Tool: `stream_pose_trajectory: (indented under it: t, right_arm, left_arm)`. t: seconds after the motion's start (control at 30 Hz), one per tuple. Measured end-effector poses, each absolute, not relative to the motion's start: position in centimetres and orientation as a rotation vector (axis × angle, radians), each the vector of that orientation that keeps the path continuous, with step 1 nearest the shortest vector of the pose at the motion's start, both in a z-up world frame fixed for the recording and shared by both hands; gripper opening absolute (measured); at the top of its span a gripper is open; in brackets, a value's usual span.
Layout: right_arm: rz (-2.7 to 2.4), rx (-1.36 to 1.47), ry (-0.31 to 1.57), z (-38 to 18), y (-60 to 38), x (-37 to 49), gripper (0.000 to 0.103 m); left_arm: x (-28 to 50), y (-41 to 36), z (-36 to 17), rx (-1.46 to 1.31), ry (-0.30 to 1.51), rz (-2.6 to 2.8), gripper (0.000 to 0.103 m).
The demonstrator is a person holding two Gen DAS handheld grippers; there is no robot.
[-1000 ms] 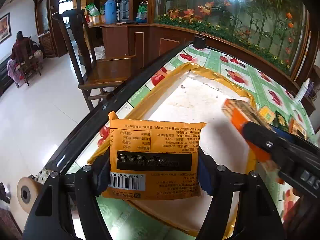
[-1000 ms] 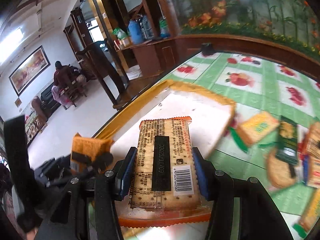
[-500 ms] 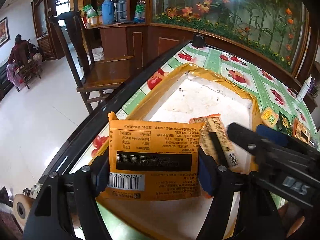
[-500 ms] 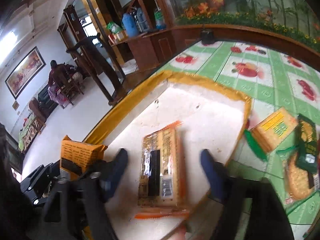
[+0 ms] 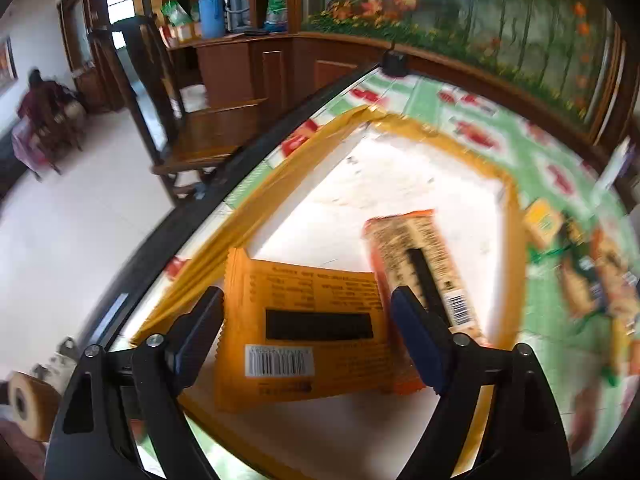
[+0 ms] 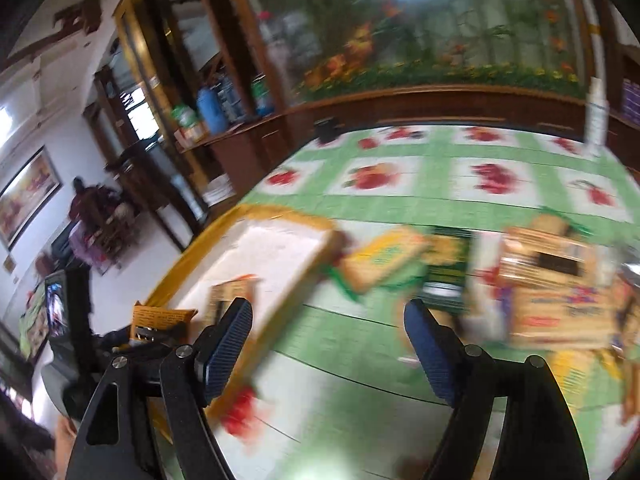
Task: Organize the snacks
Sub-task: 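Carry both packs over the white tray and release them inside, then move both grippers back over the remaining cracker packs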
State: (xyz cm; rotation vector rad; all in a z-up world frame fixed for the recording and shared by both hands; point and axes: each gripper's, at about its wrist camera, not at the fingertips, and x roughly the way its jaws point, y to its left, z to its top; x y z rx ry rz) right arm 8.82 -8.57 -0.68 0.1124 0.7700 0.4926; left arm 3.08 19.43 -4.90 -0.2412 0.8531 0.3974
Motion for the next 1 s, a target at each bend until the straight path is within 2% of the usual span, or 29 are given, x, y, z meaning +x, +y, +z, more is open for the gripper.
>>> stream_pose_trajectory:
  t: [0.13,0.27,0.5,0.63,0.83,1.0]
  right_arm:
    - [0.4,0.179,0.784,-1.2,-14.2,8.5,0.081]
    - [0.297,0.214,0.79,-2.3,-19.8,7.7,0.081]
    - [0.17,0.244,0.799,-3.6,-26.7,6.3,0.081]
    - [0.107,0.228,0.783,-3.4,-29.5,5.3,0.086]
    - [0.028,0.22,0.782,-4.0,-32.9,4.6,0.086]
    - [0.001,0.236,0.81,-4.9,-34.9,4.9,0.086]
  left_arm:
    - [2.5,19.6,-4.1,-0.299,0.819,0.363,0.103]
    - [2.4,17.7,-2.9,-0.296,0.798,0.313,0.103]
    - [3.6,9.7,-1.0,-0.193,0.77,0.148,0.103]
    - [4.7,3.7,-1.6,-0.117,0.798,0.016,0.103]
    - [5.3,-4.3,-3.1,-0.021,0.848,-0.128,0.103]
    - [5.6,-7.7,-3.5,0.032,0.855,-0.172,0.103]
